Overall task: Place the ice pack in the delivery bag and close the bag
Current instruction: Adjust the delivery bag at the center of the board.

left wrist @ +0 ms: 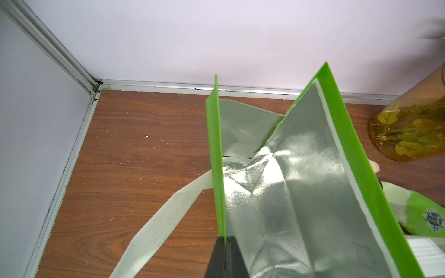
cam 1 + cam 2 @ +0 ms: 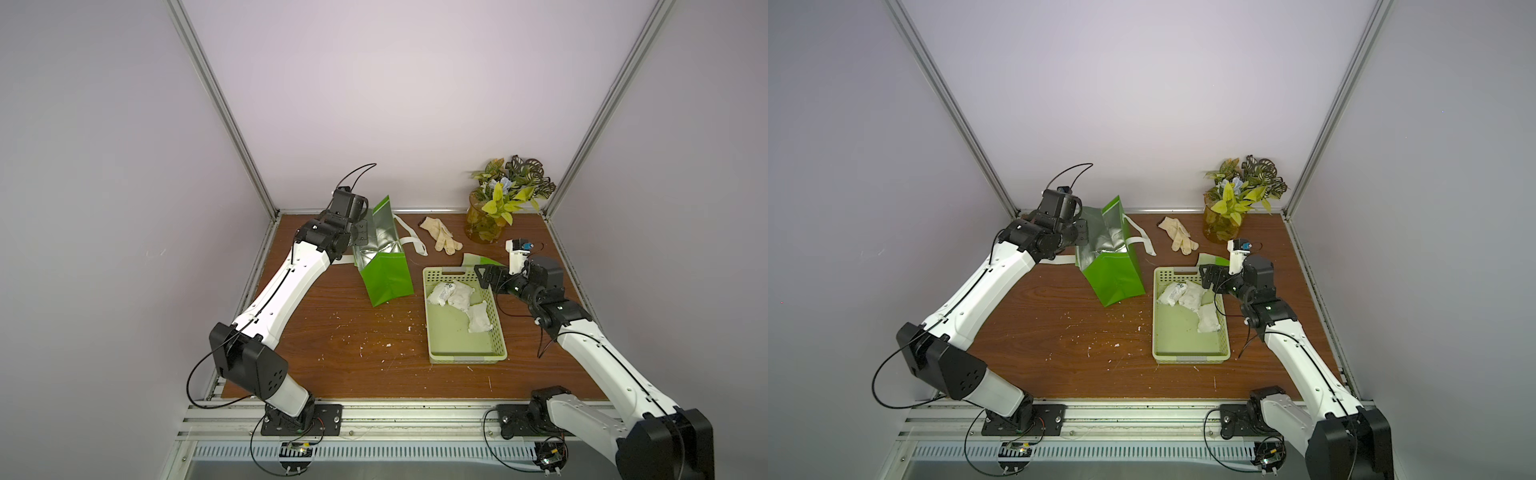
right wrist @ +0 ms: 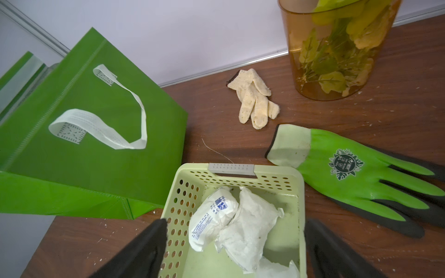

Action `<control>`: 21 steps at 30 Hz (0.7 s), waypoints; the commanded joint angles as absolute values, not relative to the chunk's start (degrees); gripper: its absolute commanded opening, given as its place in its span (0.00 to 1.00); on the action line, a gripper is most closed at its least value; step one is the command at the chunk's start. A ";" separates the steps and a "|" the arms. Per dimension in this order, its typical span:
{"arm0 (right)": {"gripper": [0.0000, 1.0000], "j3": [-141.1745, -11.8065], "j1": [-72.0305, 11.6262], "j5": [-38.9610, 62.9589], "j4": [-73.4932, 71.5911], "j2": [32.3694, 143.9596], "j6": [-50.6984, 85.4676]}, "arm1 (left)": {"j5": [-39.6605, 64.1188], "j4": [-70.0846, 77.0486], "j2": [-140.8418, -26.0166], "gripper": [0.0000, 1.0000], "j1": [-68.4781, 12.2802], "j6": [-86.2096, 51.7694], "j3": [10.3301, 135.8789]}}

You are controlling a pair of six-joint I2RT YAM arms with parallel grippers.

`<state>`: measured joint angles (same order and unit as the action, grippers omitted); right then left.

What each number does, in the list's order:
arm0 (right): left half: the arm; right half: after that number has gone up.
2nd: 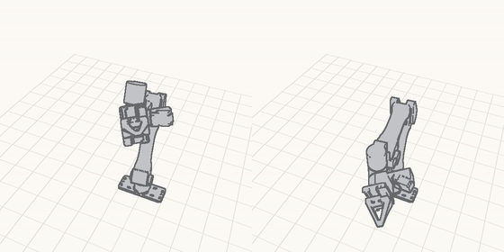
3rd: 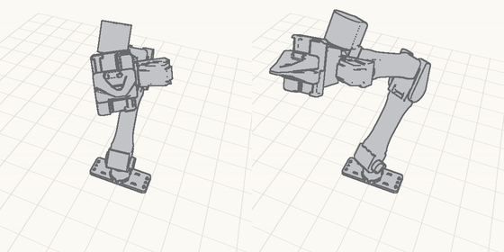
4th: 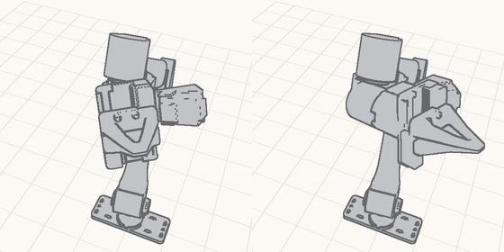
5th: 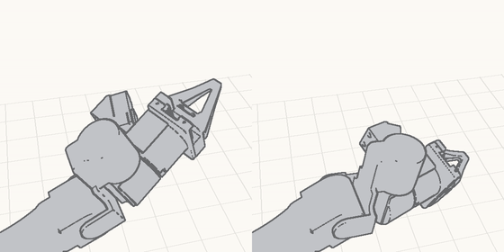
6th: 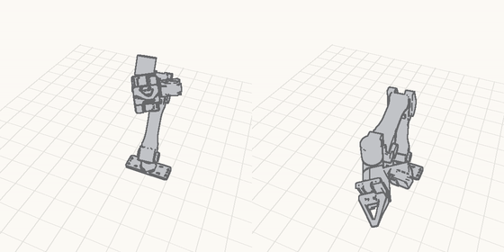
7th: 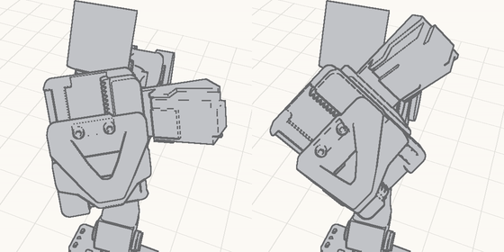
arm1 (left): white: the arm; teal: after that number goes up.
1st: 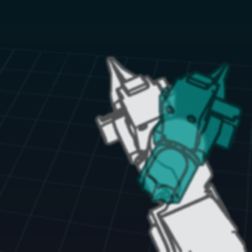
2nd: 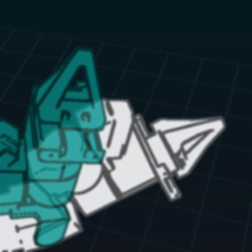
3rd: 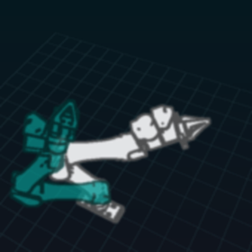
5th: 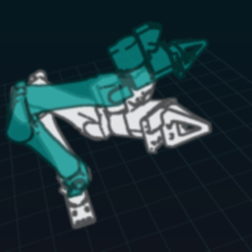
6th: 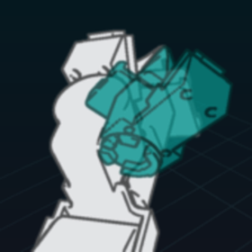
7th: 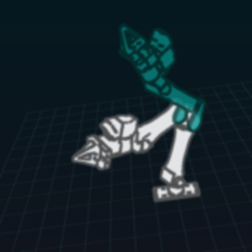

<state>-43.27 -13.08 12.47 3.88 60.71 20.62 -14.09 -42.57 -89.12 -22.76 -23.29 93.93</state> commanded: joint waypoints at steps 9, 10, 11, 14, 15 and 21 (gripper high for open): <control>0.86 -59.81 -23.42 4.00 21.35 72.62 16.41 | -4.95 -43.07 -83.62 0.00 -21.87 -22.25 89.40; 0.84 -60.39 -24.01 3.42 22.32 73.95 16.52 | -4.30 -42.98 -83.29 0.00 -21.88 -22.64 88.86; 0.83 -60.54 -24.47 3.15 22.70 74.86 16.65 | -3.90 -42.91 -83.08 0.00 -21.88 -22.84 88.42; 0.82 -60.67 -25.94 2.12 23.20 77.46 17.29 | -1.54 -42.89 -82.95 0.00 -21.80 -23.29 87.33; 0.82 -60.59 -26.46 1.95 22.97 78.21 17.70 | -1.05 -42.89 -82.88 0.00 -21.76 -23.37 86.96; 0.83 -55.08 -28.84 2.82 13.13 80.01 30.75 | -0.80 -41.58 -81.67 0.00 -21.58 -24.25 83.32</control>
<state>-57.32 -27.97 3.05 18.72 80.62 22.46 -2.33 -41.41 -82.78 -22.41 -23.16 85.32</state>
